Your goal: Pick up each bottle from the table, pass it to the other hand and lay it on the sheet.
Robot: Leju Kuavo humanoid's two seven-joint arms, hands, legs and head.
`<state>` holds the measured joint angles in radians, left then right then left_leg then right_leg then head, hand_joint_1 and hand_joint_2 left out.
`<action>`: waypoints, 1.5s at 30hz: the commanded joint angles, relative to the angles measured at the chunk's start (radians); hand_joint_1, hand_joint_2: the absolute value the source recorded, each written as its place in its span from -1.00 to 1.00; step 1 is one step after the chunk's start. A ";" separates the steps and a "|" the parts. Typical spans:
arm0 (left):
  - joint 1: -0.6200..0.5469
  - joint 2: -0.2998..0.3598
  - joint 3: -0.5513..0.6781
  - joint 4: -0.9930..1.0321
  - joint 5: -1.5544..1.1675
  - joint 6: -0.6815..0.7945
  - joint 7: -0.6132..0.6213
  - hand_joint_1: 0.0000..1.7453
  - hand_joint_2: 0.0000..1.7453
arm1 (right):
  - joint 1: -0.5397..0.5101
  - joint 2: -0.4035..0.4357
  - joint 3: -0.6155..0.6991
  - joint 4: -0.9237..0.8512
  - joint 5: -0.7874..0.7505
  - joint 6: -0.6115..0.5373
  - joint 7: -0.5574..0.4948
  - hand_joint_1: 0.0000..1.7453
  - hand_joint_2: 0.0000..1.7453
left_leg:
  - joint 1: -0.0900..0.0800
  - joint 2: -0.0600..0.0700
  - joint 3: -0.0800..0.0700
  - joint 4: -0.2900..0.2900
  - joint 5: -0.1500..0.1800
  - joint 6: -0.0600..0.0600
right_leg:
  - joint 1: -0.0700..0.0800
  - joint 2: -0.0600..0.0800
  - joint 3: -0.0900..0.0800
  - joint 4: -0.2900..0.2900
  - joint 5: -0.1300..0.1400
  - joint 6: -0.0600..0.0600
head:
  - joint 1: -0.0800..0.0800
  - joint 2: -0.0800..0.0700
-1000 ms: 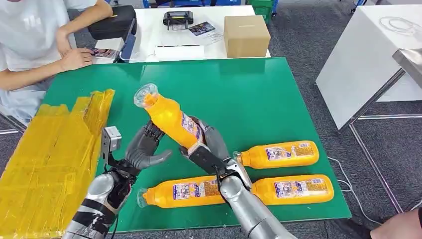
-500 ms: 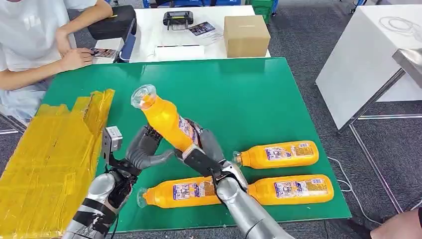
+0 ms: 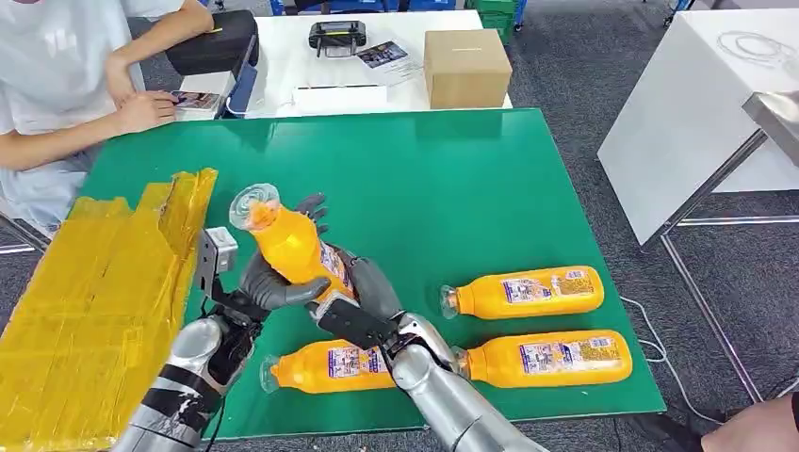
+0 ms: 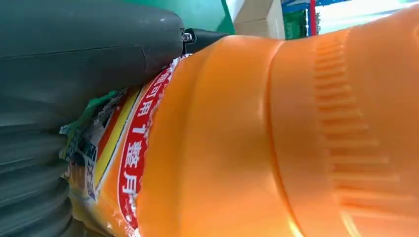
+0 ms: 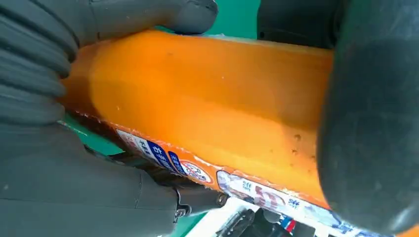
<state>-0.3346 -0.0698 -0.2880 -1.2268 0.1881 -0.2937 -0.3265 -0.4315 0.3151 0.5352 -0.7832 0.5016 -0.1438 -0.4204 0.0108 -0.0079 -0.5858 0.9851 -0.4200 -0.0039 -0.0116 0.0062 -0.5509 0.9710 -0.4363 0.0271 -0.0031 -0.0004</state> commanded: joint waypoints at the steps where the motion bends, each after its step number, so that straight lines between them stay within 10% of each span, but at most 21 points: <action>1: -0.078 -0.014 0.004 0.100 -0.009 0.010 0.010 -1.00 1.00 | -0.038 -0.010 0.069 0.086 0.006 0.002 -0.002 1.00 1.00 | 0.001 -0.001 0.002 0.000 -0.001 0.000 | 0.001 -0.002 0.003 -0.001 -0.001 -0.001 | 0.000 0.000; 21: -0.073 -0.047 0.066 0.093 0.018 0.073 0.013 -1.00 1.00 | -0.037 -0.009 0.079 0.104 -0.004 -0.012 0.002 1.00 1.00 | 0.001 -0.001 0.003 0.000 -0.001 0.000 | 0.001 -0.002 0.004 -0.001 -0.002 -0.001 | 0.000 0.000; 23: -0.072 -0.048 0.069 0.094 0.021 0.077 0.014 -0.60 1.00 | -0.037 -0.009 0.079 0.103 -0.004 -0.013 0.002 1.00 1.00 | 0.000 -0.001 0.001 0.000 0.000 0.000 | 0.001 -0.001 0.002 -0.001 -0.001 0.000 | 0.000 0.000; 25: -0.072 -0.050 0.071 0.093 0.024 0.083 0.015 0.96 1.00 | -0.036 -0.010 0.079 0.102 -0.006 -0.015 0.003 1.00 1.00 | 0.001 -0.001 0.004 0.000 -0.002 0.000 | 0.002 -0.002 0.005 -0.001 -0.002 -0.001 | 0.000 0.000; 45: -0.074 -0.065 0.080 0.068 0.050 0.121 0.002 1.00 1.00 | -0.043 -0.015 0.064 0.108 -0.019 -0.032 -0.010 1.00 1.00 | 0.001 -0.001 0.001 0.000 -0.001 0.000 | 0.001 -0.002 0.002 0.000 -0.001 -0.001 | 0.000 0.000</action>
<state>-0.3381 -0.1255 -0.2449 -1.2005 0.2293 -0.1957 -0.3243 -0.4624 0.3193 0.5516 -0.7286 0.4780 -0.1785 -0.4192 0.0109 -0.0079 -0.5858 0.9851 -0.4200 -0.0039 -0.0114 0.0062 -0.5509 0.9711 -0.4363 0.0271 -0.0030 -0.0004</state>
